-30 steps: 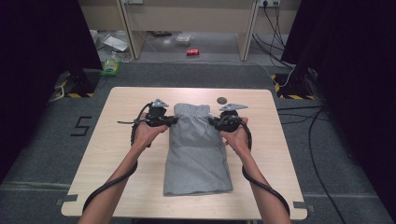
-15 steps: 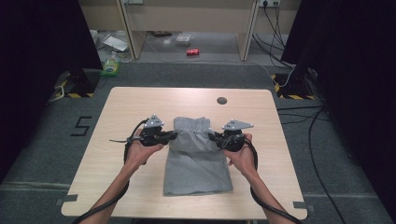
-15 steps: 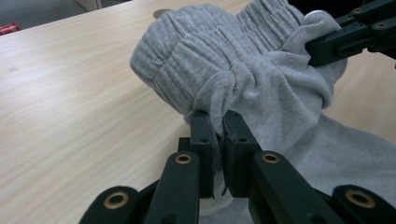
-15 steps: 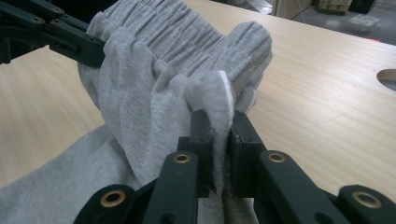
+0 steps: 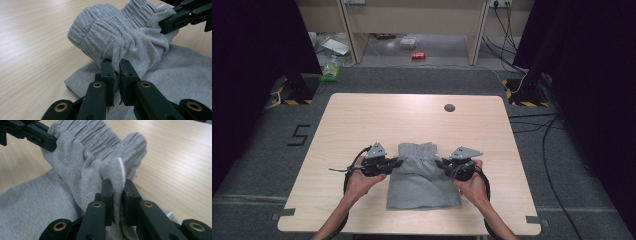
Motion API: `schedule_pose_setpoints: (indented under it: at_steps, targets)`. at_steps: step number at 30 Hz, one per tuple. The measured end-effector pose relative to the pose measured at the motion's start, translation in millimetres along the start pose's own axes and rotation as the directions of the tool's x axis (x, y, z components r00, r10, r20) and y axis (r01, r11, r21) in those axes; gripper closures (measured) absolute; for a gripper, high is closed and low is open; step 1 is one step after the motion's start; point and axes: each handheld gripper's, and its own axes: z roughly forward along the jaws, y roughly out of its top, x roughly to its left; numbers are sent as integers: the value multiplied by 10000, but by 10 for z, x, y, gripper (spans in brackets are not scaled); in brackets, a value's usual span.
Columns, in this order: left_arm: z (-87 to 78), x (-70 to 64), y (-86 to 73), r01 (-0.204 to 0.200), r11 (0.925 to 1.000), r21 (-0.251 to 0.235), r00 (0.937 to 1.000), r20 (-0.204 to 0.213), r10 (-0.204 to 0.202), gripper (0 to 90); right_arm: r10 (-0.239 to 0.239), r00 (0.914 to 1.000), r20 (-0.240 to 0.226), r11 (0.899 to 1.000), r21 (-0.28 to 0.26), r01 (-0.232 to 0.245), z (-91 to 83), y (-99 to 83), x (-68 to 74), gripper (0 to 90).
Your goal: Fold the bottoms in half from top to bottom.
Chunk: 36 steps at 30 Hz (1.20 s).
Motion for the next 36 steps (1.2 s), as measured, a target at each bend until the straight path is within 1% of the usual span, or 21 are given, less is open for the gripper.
schedule_pose_setpoints:
  at_steps: [1,2,3,5,6,7,8,9,11,13,14,16,20,22,24,26,28,29,31,33,36]
  targets:
    - [5,-16,-30,-115,9999,-18,9999,-11,115,825,38,10000,-14,10000,-17,-38,3,-30,0,821]
    - [6,-25,-47,-111,9999,-54,9999,-4,111,824,158,9999,-51,9999,-47,-158,4,-66,3,820]
    - [6,-32,-69,-71,9999,-130,10000,39,72,823,192,9998,-48,9998,-86,-192,6,-90,1,820]
    - [3,-42,-114,76,9996,-289,9998,187,-70,818,245,9997,-94,9997,70,-244,4,-139,-1,818]
    - [2,-52,-144,188,9988,-460,9996,227,-177,816,328,9994,-118,9995,37,-327,2,-150,0,817]
    - [10,-59,-163,213,9990,-403,9994,281,-201,813,427,9990,-165,9991,34,-426,-1,-163,3,815]
    - [10,-65,-171,85,9996,-280,9996,253,-78,810,379,9991,-165,9993,43,-378,2,-170,6,814]
    - [2,-74,-179,-29,9996,-281,9999,150,33,808,380,9991,-161,9993,41,-379,3,-174,14,811]
    - [-10,-82,-189,-18,9995,-308,9997,251,25,801,396,9990,-212,9992,73,-394,0,-176,34,800]
    - [-15,-93,-215,-104,9995,-283,9996,255,112,784,426,9988,-246,9991,62,-425,-14,-172,55,783]
    - [-10,-97,-235,-59,9996,-266,9995,303,67,775,400,9989,-255,9992,51,-399,-24,-170,66,772]
    - [-6,-107,-268,-107,9997,-240,9994,313,114,763,305,9992,-272,9995,126,-302,-37,-168,91,760]
    - [-19,-143,-321,-325,9994,-147,9983,477,332,735,-55,9997,-232,9997,252,61,-63,-162,159,751]
    - [-37,-170,-349,-434,9990,-91,9974,564,439,709,-178,9994,-286,9993,333,187,-83,-170,191,749]
    - [-47,-187,-377,-355,9993,67,9974,622,350,690,-242,9990,-368,9989,383,256,-104,-191,220,747]
    - [-47,-201,-404,-320,9994,148,9969,726,309,683,-246,9987,-448,9987,443,266,-119,-216,240,746]
    - [-41,-217,-422,-261,9995,173,9960,854,245,658,-261,9983,-522,9982,531,289,-134,-246,259,745]
    - [-44,-227,-424,-266,9995,195,9960,855,248,650,-268,9982,-537,9980,555,298,-146,-265,271,744]
    - [-63,-252,-427,-342,9991,250,9952,927,317,637,-295,9978,-586,9977,589,329,-165,-286,293,738]
    - [-91,-280,-439,-454,9986,270,9937,1036,424,615,-397,9973,-611,9968,663,437,-194,-305,329,719]
    - [-144,-329,-480,-521,9982,299,9916,1203,481,575,-527,9963,-682,9955,750,578,-229,-325,380,686]
